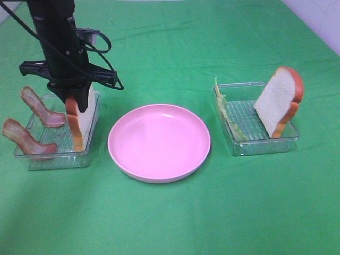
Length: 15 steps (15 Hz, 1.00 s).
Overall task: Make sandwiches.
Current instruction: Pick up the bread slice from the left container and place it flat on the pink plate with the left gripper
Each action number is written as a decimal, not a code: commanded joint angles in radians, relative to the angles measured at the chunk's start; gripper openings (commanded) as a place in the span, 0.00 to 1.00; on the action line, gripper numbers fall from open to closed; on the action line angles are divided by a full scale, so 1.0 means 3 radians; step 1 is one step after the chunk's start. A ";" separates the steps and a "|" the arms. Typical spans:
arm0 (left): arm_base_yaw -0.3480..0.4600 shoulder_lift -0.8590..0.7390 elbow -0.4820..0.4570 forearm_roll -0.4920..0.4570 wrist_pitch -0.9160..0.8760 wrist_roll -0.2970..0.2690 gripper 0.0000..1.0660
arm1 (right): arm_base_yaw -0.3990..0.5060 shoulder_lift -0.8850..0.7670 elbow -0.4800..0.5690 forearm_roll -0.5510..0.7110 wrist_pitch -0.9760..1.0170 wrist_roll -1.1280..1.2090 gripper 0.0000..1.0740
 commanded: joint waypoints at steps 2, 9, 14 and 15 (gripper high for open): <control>-0.0013 -0.0350 -0.0017 0.0000 0.0060 0.0127 0.00 | 0.0003 -0.0020 0.0013 -0.0020 -0.0043 0.0033 0.75; -0.0010 -0.0927 0.0323 -0.1313 -0.0340 0.0970 0.00 | 0.0003 -0.0020 0.0013 -0.0020 -0.0043 0.0033 0.75; -0.0010 -0.0820 0.1220 -0.2773 -0.1147 0.2043 0.00 | 0.0003 -0.0020 0.0013 -0.0020 -0.0043 0.0033 0.75; -0.0010 -0.0577 0.1313 -0.3150 -0.1180 0.2380 0.00 | 0.0003 -0.0020 0.0013 -0.0020 -0.0043 0.0033 0.75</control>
